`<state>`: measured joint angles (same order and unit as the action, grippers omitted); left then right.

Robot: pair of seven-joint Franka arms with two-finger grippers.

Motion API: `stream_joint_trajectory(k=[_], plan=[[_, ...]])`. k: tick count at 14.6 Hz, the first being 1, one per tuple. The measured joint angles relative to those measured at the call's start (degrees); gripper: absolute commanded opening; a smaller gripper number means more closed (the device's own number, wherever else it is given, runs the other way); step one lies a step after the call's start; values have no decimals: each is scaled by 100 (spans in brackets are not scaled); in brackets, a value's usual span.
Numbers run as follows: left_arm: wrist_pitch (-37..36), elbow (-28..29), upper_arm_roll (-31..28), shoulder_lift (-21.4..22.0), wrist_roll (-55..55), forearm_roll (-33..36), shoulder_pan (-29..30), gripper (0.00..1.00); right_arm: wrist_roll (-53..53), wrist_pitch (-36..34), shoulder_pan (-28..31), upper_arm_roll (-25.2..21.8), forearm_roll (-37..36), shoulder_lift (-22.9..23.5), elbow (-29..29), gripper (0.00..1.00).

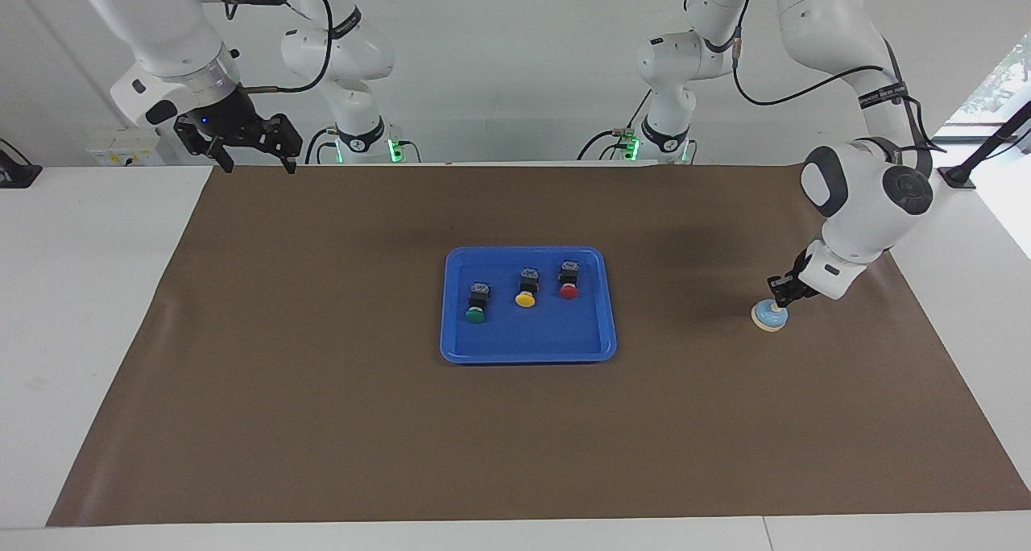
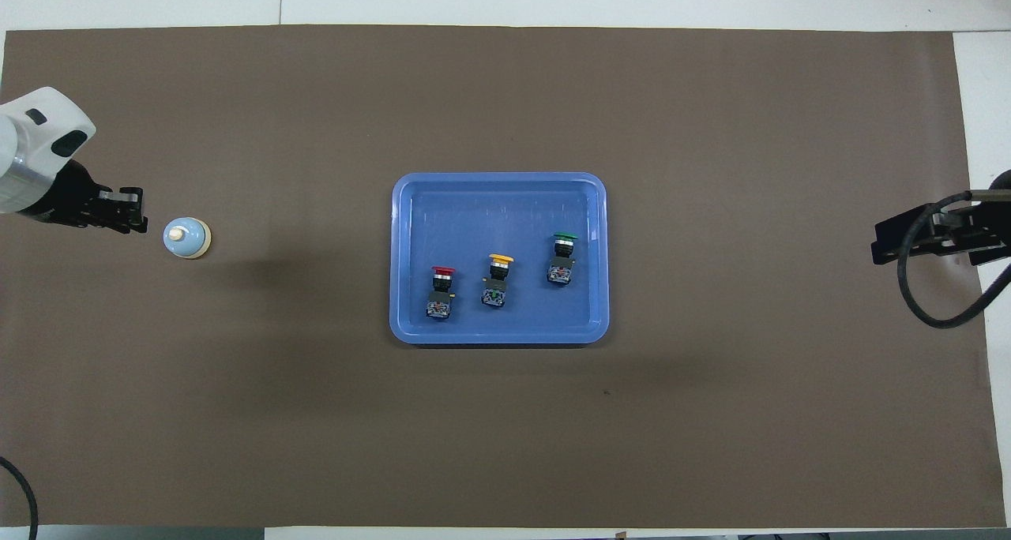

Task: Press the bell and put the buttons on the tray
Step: 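Raise the left gripper off the bell and draw it back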

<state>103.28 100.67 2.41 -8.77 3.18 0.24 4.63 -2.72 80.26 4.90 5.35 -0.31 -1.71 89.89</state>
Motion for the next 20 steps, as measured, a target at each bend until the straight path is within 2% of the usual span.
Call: stream_joint_trajectory(k=[5,8,14,20], plan=[[-950,-85,10,921,0,0,-4,100,0,0,0,0,0,0,0,100],[-1469,-85,11,1269,0,0,-5,100,0,0,0,0,0,0,0,100],[-1731,-89,51,1511,0,0,-67,100,0,0,0,0,0,0,0,100],[-1632,-162,66,1466,1,0,-178,100,0,0,0,0,0,0,0,100]])
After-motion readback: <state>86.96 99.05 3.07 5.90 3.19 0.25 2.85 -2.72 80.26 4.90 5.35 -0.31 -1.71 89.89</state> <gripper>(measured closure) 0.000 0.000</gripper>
